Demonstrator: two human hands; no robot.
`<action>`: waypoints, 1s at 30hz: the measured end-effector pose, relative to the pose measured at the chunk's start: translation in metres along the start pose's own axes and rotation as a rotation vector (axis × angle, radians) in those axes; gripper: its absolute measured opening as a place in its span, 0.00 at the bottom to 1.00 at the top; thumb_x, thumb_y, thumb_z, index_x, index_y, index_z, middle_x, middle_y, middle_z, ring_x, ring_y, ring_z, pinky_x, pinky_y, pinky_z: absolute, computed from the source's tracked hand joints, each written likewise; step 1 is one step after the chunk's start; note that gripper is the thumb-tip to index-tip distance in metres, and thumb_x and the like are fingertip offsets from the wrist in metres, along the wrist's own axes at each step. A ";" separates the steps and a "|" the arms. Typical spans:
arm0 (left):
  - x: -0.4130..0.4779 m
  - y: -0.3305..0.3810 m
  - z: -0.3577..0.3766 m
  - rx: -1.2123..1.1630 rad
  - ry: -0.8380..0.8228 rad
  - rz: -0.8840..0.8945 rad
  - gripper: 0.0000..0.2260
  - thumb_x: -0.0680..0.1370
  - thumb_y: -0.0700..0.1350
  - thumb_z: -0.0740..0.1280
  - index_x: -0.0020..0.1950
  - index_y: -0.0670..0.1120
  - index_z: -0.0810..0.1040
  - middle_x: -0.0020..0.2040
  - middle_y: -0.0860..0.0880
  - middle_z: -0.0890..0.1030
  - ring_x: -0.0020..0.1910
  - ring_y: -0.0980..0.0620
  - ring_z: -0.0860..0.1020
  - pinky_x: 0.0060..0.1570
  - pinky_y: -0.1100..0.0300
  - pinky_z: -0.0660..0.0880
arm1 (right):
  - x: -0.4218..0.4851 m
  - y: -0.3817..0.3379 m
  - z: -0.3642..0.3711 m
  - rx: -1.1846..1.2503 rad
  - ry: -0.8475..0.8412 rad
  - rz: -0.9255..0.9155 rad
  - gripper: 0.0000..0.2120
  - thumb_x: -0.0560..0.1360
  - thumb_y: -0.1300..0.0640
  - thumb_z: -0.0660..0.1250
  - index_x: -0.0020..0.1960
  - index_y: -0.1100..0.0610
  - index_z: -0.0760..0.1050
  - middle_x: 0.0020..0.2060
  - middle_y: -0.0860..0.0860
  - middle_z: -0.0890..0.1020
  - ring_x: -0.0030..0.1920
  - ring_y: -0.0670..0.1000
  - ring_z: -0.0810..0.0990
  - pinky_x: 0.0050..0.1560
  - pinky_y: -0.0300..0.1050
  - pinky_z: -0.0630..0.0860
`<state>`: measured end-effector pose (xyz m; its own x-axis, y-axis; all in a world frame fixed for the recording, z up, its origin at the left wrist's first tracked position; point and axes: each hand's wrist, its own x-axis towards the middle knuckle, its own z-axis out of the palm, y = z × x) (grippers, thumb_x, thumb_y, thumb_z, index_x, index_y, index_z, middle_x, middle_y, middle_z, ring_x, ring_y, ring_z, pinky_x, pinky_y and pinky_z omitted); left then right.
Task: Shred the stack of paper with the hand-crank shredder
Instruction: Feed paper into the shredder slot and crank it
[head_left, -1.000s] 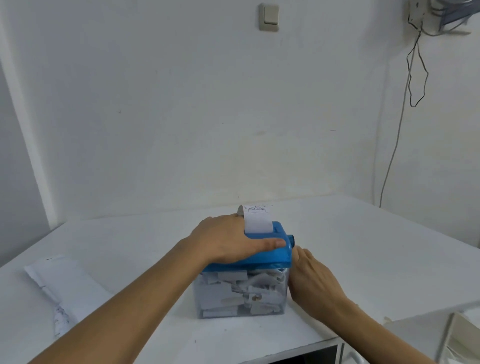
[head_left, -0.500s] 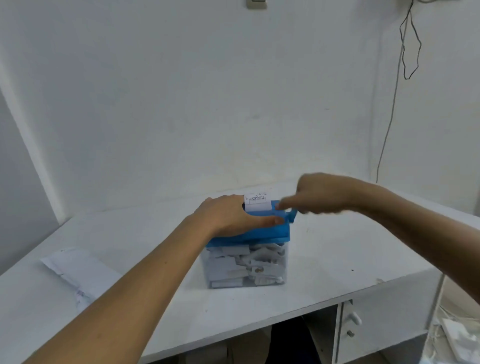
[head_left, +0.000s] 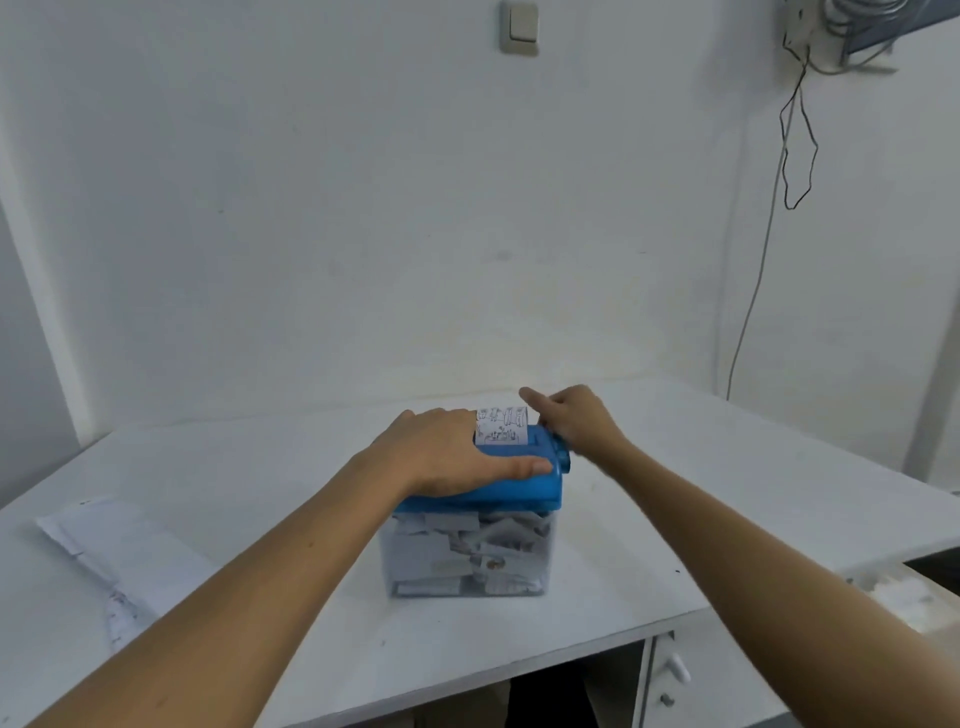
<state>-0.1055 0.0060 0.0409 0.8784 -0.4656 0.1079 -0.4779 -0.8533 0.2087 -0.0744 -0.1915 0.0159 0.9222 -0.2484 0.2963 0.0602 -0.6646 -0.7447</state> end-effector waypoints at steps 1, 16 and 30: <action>0.001 0.000 0.001 0.004 -0.009 0.011 0.46 0.56 0.89 0.49 0.62 0.63 0.76 0.53 0.57 0.82 0.49 0.55 0.78 0.54 0.53 0.76 | -0.002 0.011 0.007 0.061 -0.008 0.041 0.27 0.81 0.43 0.64 0.29 0.59 0.72 0.25 0.51 0.76 0.26 0.49 0.70 0.30 0.41 0.68; -0.003 -0.002 0.001 -0.003 -0.004 0.033 0.39 0.57 0.85 0.61 0.59 0.63 0.76 0.52 0.62 0.80 0.49 0.57 0.78 0.47 0.57 0.75 | -0.103 0.047 0.023 0.094 0.094 0.002 0.24 0.85 0.48 0.54 0.39 0.57 0.79 0.30 0.52 0.82 0.30 0.46 0.79 0.34 0.44 0.77; -0.002 0.000 -0.001 -0.046 -0.025 0.052 0.37 0.57 0.83 0.64 0.58 0.64 0.75 0.52 0.62 0.81 0.49 0.57 0.79 0.52 0.54 0.79 | -0.073 -0.014 -0.064 0.298 -0.143 -0.243 0.22 0.79 0.46 0.68 0.30 0.55 0.70 0.26 0.51 0.69 0.29 0.52 0.68 0.26 0.41 0.69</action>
<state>-0.1074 0.0075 0.0418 0.8517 -0.5154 0.0952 -0.5217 -0.8164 0.2475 -0.1670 -0.2096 0.0428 0.9099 0.0053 0.4148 0.3720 -0.4532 -0.8101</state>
